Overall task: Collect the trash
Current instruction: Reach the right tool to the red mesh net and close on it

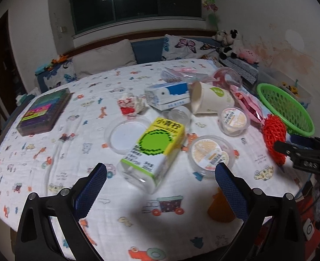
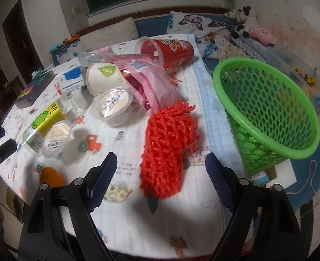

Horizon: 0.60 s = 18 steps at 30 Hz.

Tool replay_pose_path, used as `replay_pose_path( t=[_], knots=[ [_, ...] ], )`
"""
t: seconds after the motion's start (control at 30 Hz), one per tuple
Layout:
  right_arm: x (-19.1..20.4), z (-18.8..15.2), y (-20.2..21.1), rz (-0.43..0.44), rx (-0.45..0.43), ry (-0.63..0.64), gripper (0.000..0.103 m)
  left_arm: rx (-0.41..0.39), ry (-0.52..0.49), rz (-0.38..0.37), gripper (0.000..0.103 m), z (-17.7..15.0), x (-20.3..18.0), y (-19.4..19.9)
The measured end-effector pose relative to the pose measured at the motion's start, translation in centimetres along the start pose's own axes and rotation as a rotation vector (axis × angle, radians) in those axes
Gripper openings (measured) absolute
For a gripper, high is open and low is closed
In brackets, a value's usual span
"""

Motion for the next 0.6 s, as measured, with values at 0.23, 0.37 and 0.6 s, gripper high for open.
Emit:
replay_pose_path(
  t=[0.23, 0.37, 0.6],
  knots=[
    [-1.5, 0.9, -1.6, 0.014, 0.009, -0.033, 0.070, 0.039, -0.014, -0.075, 0.096, 0.6, -1.7, -1.5],
    [-2.0, 0.9, -1.9, 0.043, 0.017, -0.051, 0.057, 0.060, -0.033, -0.109, 0.096, 1.0, -2.7, -2.5],
    [-2.0, 0.5, -0.7, 0.091, 0.009, -0.049, 0.045, 0.086, -0.091, -0.122, 0.095, 1.4, -4.6, -4.0]
  ],
)
Point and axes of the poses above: each gripper's, at about its wrist camera, not at the fingertips, and y roughly against the way its jaws point, x to its left, z to its top, the point moved 3 cm from there along -y, roughly the way its jaws point, and after that the axes turned 3 degrees about z, right-handed, at the moved point
